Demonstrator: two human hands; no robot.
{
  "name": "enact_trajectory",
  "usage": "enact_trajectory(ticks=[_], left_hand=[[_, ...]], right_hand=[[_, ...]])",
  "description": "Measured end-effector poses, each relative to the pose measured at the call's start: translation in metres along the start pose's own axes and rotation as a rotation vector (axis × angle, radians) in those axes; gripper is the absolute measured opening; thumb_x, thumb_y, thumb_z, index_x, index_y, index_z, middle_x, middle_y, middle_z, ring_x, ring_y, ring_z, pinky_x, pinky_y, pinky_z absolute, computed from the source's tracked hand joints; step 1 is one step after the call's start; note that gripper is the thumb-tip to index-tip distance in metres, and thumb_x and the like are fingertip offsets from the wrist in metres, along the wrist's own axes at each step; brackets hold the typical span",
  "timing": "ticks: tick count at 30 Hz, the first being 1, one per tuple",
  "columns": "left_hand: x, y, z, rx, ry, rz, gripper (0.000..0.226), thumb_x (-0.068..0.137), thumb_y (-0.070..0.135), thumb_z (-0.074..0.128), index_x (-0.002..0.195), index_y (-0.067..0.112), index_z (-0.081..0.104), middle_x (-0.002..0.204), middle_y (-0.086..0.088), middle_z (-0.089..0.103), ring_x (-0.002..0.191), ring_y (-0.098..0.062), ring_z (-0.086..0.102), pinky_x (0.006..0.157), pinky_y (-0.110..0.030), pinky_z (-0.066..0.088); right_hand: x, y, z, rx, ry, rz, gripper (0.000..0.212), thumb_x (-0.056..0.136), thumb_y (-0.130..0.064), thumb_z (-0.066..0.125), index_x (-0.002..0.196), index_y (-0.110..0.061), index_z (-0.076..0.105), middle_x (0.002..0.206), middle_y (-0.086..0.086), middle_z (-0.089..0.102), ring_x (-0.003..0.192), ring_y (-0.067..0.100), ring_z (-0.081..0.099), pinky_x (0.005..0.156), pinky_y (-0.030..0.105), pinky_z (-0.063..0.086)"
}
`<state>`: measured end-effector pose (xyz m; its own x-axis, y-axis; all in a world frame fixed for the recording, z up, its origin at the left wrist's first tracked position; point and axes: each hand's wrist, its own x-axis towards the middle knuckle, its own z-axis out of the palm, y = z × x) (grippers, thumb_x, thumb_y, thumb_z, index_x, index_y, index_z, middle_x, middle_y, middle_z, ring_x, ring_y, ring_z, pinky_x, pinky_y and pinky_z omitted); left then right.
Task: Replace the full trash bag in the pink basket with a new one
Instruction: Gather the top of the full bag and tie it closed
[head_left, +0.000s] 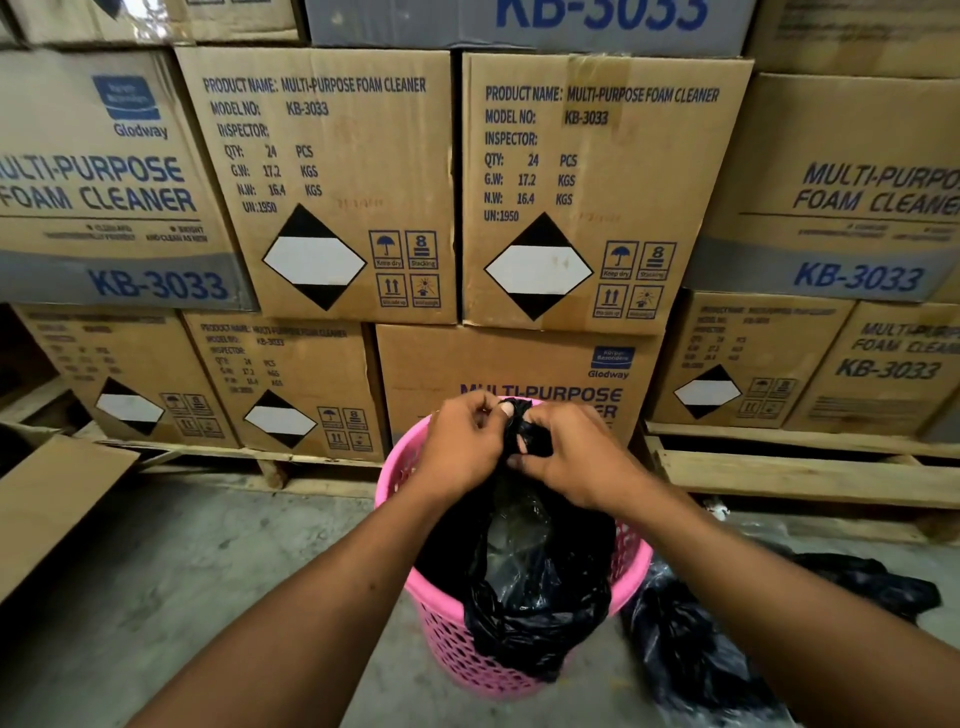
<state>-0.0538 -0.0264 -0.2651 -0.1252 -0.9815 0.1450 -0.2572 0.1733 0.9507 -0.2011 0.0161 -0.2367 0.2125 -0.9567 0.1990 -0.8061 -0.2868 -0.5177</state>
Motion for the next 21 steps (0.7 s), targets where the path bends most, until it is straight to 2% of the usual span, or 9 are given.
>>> enact_trajectory(ticks=[3,6,9,12,14,16,17,19,21], left_hand=[[-0.002,0.002,0.003,-0.110,-0.044,-0.111,0.024,0.099,0.012,0.057,0.077,0.014,0.066,0.082,-0.013,0.071,0.078,-0.022,0.063,0.084,-0.041,0.054],[-0.003,0.006,0.002,-0.191,-0.015,-0.139,0.025,0.100,0.010,0.056,0.077,0.012,0.065,0.080,-0.012,0.067,0.078,-0.021,0.060,0.079,-0.033,0.049],[-0.002,0.006,-0.001,-0.228,-0.023,-0.180,0.022,0.099,0.013,0.058,0.080,0.011,0.067,0.079,-0.013,0.066,0.075,-0.022,0.060,0.074,-0.033,0.049],[-0.003,0.004,-0.001,-0.228,-0.043,-0.217,0.027,0.098,0.015,0.060,0.073,0.018,0.069,0.069,-0.003,0.069,0.066,-0.017,0.061,0.065,-0.027,0.050],[-0.005,0.003,0.000,-0.230,-0.053,-0.224,0.031,0.098,0.014,0.060,0.068,0.019,0.069,0.063,0.003,0.069,0.059,-0.012,0.061,0.060,-0.025,0.049],[-0.006,0.004,0.002,-0.226,-0.065,-0.215,0.034,0.097,0.011,0.059,0.066,0.019,0.069,0.060,0.005,0.069,0.059,-0.011,0.060,0.059,-0.023,0.049],[-0.006,0.005,0.003,-0.198,-0.060,-0.213,0.033,0.097,0.011,0.059,0.067,0.018,0.068,0.061,0.003,0.068,0.061,-0.013,0.060,0.061,-0.023,0.049],[-0.002,0.005,0.000,-0.092,0.016,-0.221,0.027,0.098,0.015,0.060,0.071,0.018,0.067,0.068,-0.001,0.068,0.066,-0.016,0.060,0.067,-0.026,0.049],[0.004,-0.003,-0.014,0.047,0.201,-0.269,0.020,0.098,0.020,0.061,0.079,0.018,0.066,0.078,-0.003,0.070,0.072,-0.017,0.063,0.069,-0.026,0.049]], right_hand=[[-0.010,0.003,0.005,0.043,0.105,-0.051,0.018,0.076,-0.017,0.078,0.091,-0.023,0.070,0.086,-0.005,0.073,0.080,0.012,0.066,0.073,0.034,0.054],[-0.012,0.004,0.008,0.119,0.120,-0.029,0.026,0.073,-0.013,0.076,0.094,-0.024,0.068,0.085,-0.008,0.072,0.079,0.008,0.066,0.073,0.034,0.055],[-0.013,0.007,0.012,0.131,0.133,-0.047,0.028,0.077,-0.013,0.075,0.100,-0.025,0.066,0.090,-0.009,0.072,0.083,0.007,0.066,0.077,0.035,0.057],[-0.015,0.013,0.013,0.107,0.243,-0.052,0.037,0.082,-0.016,0.074,0.112,-0.030,0.059,0.092,-0.007,0.072,0.081,0.013,0.067,0.074,0.042,0.058],[-0.017,0.015,0.011,0.064,0.306,-0.159,0.042,0.082,-0.014,0.072,0.117,-0.032,0.058,0.091,-0.005,0.073,0.080,0.015,0.068,0.072,0.040,0.058],[-0.019,0.015,0.012,-0.016,0.346,-0.328,0.033,0.081,-0.012,0.069,0.112,-0.024,0.066,0.099,0.000,0.076,0.089,0.019,0.071,0.077,0.040,0.058],[-0.018,0.014,0.013,-0.014,0.349,-0.354,0.028,0.082,-0.012,0.068,0.107,-0.023,0.069,0.101,0.000,0.076,0.092,0.018,0.070,0.079,0.040,0.057],[-0.014,0.016,0.012,0.091,0.333,-0.266,0.020,0.082,-0.016,0.071,0.095,-0.031,0.070,0.098,-0.001,0.074,0.090,0.016,0.067,0.079,0.038,0.055],[-0.007,0.024,0.005,0.228,0.268,-0.078,0.013,0.082,-0.019,0.077,0.084,-0.030,0.070,0.095,0.003,0.069,0.088,0.019,0.062,0.077,0.036,0.052]])
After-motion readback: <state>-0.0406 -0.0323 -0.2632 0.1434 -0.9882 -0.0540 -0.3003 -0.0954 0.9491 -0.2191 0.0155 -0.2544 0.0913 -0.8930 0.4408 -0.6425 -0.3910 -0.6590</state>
